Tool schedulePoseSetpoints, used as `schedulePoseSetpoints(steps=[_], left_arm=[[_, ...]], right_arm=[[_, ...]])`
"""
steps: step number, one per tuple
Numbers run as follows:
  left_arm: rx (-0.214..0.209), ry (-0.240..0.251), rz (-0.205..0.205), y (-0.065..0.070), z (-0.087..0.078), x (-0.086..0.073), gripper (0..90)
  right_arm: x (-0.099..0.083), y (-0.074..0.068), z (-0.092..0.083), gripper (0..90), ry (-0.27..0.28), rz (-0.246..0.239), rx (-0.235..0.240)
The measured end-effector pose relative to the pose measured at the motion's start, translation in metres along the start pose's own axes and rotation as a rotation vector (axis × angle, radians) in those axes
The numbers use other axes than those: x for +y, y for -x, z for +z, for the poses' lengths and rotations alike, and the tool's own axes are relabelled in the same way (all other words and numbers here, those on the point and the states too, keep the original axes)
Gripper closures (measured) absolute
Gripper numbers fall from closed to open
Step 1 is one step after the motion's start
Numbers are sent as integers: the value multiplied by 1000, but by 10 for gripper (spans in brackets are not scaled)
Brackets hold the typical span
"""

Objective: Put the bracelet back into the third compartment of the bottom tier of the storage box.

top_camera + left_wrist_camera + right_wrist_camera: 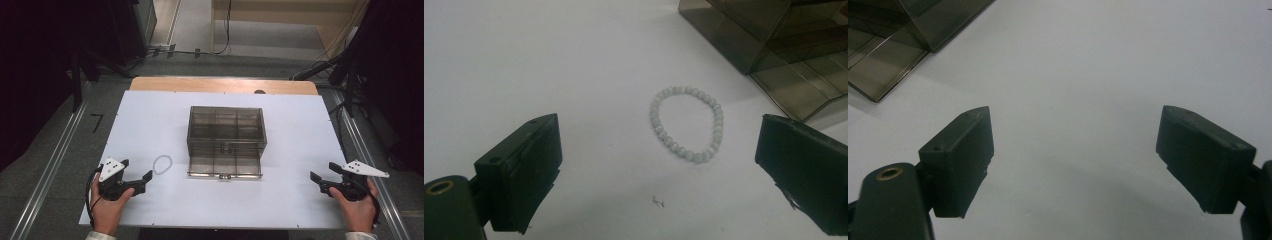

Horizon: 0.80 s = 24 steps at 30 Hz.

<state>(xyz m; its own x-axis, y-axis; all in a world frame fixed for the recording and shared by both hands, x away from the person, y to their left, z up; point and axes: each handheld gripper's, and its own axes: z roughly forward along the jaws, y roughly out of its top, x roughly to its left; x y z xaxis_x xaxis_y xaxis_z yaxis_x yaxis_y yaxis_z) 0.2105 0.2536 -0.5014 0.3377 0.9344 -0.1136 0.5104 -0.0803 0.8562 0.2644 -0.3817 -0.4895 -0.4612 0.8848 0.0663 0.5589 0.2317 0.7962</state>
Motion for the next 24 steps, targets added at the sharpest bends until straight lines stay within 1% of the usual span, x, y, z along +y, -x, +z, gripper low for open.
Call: schedulePoseSetpoints(steps=[7, 12, 20, 24], left_arm=[[8, -6, 0, 1, 1, 1, 55], [5, -9, -1, 2, 3, 2, 62], [13, -14, 14, 4, 6, 4, 61], [17, -15, 12, 5, 9, 5, 62]], right_arm=[[0, 1, 0, 139, 1, 0, -1], [0, 1, -1, 151, 5, -4, -2], [-1, 1, -1, 159, 4, -5, 2], [0, 0, 0, 160, 0, -1, 4]])
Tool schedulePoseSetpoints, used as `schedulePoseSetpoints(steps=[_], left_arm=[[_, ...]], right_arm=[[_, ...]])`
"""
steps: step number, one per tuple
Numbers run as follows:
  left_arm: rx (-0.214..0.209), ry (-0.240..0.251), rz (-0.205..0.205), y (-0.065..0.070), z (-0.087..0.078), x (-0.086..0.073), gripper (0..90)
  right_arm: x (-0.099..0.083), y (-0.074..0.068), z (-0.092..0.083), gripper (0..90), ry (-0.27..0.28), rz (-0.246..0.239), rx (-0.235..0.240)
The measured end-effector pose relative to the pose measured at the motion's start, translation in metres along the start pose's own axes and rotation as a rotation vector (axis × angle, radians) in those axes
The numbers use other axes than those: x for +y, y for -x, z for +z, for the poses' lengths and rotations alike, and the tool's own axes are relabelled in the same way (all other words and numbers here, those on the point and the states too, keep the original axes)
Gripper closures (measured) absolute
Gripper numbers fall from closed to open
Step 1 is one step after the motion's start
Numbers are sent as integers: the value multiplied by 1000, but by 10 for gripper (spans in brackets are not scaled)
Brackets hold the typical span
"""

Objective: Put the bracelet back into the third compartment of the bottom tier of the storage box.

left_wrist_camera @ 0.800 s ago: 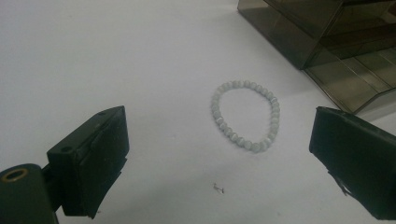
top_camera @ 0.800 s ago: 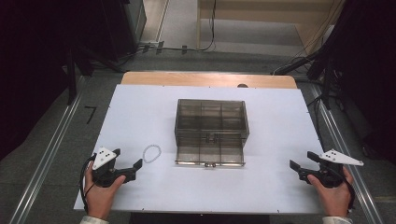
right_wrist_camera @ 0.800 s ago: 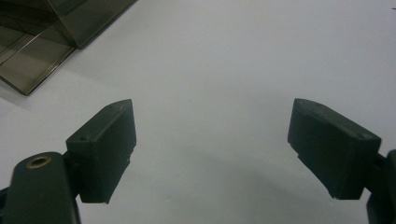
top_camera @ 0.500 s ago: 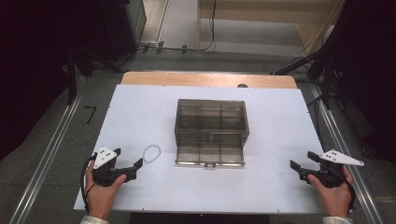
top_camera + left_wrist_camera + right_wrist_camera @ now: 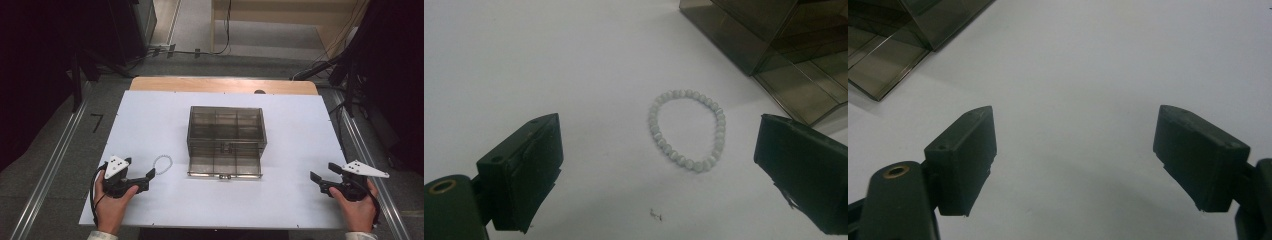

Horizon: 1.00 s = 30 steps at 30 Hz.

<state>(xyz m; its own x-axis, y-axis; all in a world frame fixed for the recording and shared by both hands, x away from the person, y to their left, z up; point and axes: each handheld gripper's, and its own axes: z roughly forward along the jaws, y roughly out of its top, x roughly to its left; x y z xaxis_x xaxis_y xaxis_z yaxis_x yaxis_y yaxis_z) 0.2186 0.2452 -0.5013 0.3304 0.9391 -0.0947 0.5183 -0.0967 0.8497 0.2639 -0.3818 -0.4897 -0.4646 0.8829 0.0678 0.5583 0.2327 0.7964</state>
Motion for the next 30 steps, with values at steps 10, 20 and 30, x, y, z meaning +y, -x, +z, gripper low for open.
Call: schedulePoseSetpoints(steps=[10, 20, 30], left_arm=[[10, -12, 10, 0, 4, 2, 68], [18, -26, 15, 2, 9, 3, 84], [37, -40, 34, 2, 13, 3, 127]], right_arm=[[0, 0, -1, 166, 3, -3, -1], [0, 1, 0, 168, 3, -2, 1], [-1, 1, 0, 172, -2, -2, 2]])
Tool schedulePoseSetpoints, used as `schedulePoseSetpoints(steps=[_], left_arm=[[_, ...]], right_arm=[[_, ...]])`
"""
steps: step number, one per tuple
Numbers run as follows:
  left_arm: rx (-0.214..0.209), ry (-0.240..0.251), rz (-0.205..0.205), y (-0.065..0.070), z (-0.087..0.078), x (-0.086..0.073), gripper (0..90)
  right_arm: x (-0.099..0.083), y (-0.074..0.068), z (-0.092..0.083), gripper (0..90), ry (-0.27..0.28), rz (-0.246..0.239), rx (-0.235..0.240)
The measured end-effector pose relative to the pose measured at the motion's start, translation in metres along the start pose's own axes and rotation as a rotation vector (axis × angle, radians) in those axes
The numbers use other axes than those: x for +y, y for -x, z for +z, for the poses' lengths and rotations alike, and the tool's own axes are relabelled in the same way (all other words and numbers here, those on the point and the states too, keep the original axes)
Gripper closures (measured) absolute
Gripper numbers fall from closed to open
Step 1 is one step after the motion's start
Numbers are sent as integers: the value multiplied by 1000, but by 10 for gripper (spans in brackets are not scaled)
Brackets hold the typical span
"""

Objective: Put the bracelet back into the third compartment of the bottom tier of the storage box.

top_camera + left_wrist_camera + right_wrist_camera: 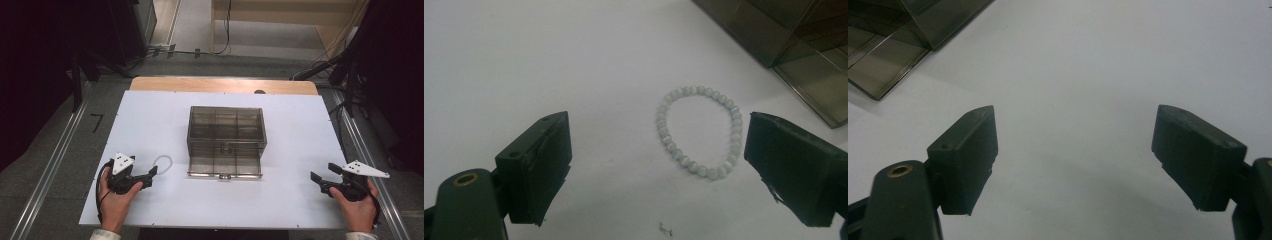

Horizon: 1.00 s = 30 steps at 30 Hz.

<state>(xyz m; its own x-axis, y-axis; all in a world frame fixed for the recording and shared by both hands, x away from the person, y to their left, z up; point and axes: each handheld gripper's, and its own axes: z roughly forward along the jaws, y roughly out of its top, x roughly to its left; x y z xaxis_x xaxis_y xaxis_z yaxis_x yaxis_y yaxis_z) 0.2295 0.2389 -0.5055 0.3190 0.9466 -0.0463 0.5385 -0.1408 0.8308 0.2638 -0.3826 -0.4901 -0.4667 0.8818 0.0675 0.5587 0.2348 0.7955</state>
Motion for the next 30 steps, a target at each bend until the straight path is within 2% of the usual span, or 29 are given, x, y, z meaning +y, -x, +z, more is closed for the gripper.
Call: schedulePoseSetpoints(steps=[5, 6, 10, 25, 30], left_arm=[[1, -2, 7, 0, 1, 1, 145], [1, -1, 7, 1, 1, 1, 179], [1, 1, 15, 2, 1, 2, 211], [27, -10, 6, -1, 6, 5, 325], [20, -15, 7, -2, 6, 5, 372]], right_arm=[[0, 0, 0, 174, 1, 2, 1], [0, 0, 0, 174, 0, 1, 0], [0, 0, 0, 174, -5, -2, -4], [0, 0, 0, 175, 2, 0, -4], [0, 0, 0, 175, 0, 1, -4]])
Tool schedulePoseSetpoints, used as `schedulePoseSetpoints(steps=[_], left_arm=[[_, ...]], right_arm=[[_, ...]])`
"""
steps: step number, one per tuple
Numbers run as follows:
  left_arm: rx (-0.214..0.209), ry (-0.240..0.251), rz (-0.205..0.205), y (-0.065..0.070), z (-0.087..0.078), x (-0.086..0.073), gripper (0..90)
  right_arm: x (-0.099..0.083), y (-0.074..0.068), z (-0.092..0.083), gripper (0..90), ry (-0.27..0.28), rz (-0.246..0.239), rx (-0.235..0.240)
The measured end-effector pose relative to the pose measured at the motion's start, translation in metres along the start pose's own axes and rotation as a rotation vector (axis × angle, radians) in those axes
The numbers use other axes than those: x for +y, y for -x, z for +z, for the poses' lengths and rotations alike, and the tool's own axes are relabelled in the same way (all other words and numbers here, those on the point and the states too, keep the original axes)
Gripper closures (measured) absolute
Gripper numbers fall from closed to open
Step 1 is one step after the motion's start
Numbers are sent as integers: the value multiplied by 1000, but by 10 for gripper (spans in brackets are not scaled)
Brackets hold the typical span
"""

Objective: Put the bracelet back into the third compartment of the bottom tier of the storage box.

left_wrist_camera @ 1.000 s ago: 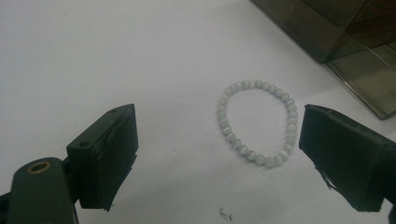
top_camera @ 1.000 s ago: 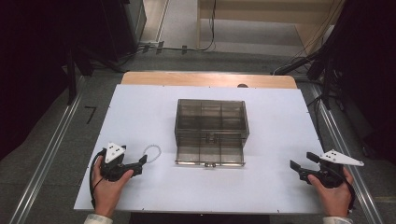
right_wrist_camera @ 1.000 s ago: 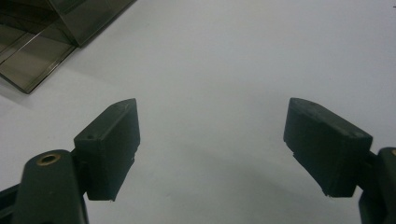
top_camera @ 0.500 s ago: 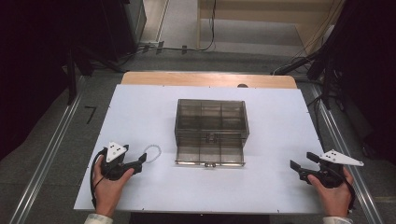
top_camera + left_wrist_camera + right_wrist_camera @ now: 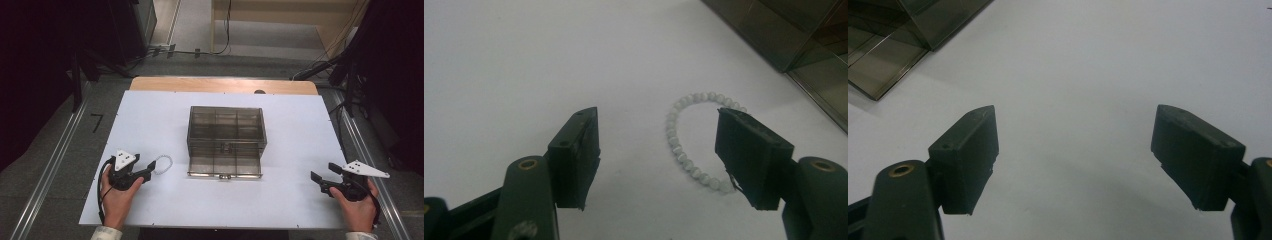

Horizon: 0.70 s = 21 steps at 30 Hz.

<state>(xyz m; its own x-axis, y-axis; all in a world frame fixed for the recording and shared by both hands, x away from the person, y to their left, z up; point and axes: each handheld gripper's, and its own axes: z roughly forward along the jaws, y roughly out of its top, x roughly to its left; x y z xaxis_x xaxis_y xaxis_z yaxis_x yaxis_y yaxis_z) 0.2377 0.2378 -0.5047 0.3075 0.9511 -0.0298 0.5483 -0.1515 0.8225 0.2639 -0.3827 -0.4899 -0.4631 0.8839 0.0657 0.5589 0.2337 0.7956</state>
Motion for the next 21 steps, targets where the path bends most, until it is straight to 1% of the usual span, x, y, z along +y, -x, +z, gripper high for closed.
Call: schedulePoseSetpoints(steps=[3, 6, 7, 10, 16, 18, 19, 21], left_arm=[[2, -3, 8, 1, 0, 0, 394], [-6, -3, 6, 1, 0, 0, 417], [-6, -5, 8, 1, 0, 0, 438], [-12, -20, 16, 2, 2, 0, 451], [-26, -44, 25, 4, 3, 0, 510], [-28, -45, 29, 4, 5, 1, 528], [-28, -47, 31, 4, 6, 2, 537], [-15, -59, 42, 6, 9, 3, 549]], right_arm=[[0, 0, 0, 176, 4, -4, 0], [0, -1, 0, 176, 4, -5, 0], [0, 0, 0, 177, 2, -2, 0], [0, 0, 0, 177, 3, -2, 1], [0, 0, 0, 182, 4, -6, 0], [0, 0, 0, 182, 5, -6, 1], [0, 0, 0, 182, 4, -5, 1], [1, -1, 0, 182, 3, -4, 2]])
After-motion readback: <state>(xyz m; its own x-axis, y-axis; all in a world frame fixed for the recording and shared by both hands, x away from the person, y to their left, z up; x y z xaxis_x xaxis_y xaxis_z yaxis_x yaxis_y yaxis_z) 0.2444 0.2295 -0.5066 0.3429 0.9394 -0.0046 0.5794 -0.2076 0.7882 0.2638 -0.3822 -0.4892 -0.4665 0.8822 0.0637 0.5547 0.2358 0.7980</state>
